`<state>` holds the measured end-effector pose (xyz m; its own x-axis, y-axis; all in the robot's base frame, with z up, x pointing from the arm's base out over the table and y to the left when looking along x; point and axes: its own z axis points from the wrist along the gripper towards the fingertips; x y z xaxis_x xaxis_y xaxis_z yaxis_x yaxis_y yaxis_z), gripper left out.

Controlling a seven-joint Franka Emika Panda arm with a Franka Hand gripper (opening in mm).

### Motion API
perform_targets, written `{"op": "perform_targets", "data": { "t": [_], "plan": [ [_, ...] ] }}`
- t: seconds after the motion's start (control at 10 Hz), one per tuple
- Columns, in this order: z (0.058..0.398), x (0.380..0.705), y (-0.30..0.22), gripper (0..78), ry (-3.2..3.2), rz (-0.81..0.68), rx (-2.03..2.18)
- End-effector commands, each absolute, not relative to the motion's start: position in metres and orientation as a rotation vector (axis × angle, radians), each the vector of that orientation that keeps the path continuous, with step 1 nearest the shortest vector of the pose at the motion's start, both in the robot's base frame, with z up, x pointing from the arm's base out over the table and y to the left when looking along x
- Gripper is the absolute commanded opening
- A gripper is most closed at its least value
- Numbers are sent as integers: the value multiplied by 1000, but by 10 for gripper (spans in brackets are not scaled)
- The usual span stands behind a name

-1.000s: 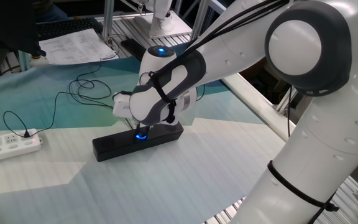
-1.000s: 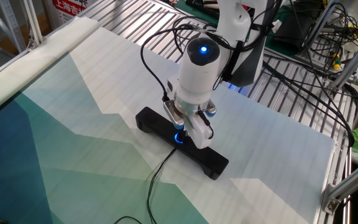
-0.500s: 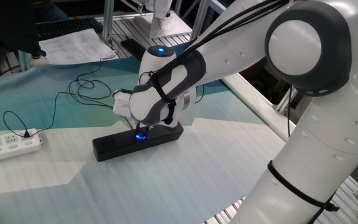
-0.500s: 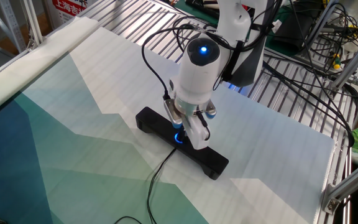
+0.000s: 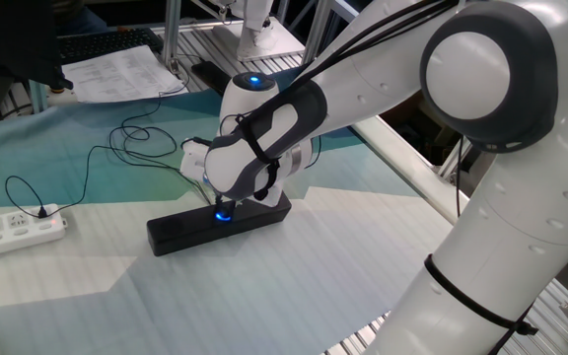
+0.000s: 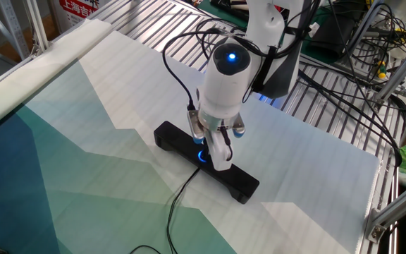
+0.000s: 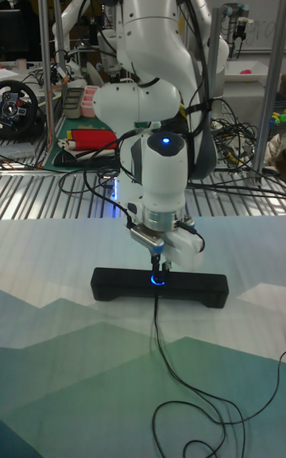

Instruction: Turn the knob to increase the volume of the speaker

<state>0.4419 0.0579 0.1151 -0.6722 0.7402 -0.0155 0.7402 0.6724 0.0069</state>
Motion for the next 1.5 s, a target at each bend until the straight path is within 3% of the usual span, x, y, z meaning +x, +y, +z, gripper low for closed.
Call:
{"op": "perform_targets", "data": {
  "t": [0.1,1.5],
  "plan": [
    [116,442,58,11,2789,0,1400],
    [116,442,58,11,2503,-5,1851]
  ]
}}
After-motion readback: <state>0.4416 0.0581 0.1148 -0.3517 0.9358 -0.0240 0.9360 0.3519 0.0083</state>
